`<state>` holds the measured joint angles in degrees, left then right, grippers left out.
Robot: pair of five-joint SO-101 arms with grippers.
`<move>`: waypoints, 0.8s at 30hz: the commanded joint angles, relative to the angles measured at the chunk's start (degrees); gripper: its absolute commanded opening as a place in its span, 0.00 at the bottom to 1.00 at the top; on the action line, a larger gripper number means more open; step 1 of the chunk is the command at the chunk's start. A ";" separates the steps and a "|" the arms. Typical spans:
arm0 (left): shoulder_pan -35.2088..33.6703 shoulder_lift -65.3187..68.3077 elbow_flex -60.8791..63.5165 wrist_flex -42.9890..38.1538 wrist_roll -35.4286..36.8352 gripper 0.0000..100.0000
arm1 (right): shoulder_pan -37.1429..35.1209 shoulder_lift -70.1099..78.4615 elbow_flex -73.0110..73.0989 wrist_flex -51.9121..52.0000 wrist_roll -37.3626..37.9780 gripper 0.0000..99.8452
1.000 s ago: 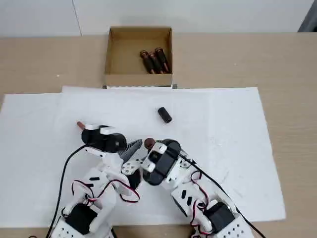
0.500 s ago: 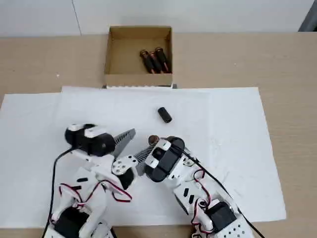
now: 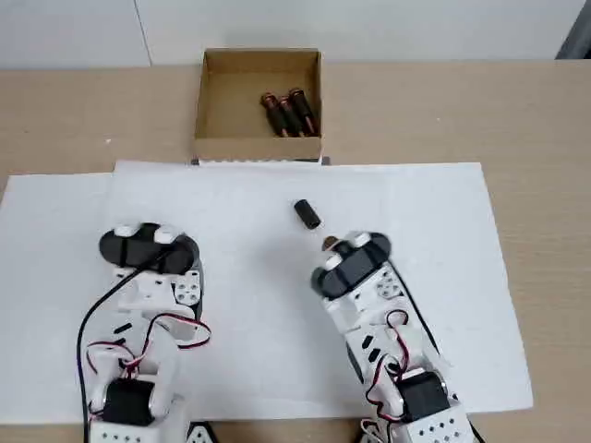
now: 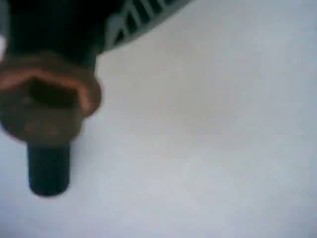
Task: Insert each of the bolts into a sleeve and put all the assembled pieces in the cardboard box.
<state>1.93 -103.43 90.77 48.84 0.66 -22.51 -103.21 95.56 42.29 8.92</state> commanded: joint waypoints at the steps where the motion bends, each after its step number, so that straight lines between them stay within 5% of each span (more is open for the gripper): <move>1: -3.08 -0.44 3.21 0.26 -0.70 0.01 | 1.01 -0.57 -1.58 4.00 -2.46 0.00; 11: -5.01 -0.44 5.58 1.58 -0.70 0.01 | 0.92 4.79 -14.15 7.78 -2.29 0.00; 24: -5.01 -0.44 5.58 1.58 -0.70 0.01 | 0.92 67.12 -59.87 -4.26 -2.37 0.00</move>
<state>-2.81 -103.43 96.75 50.24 0.04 -21.89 -50.90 50.11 41.49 6.99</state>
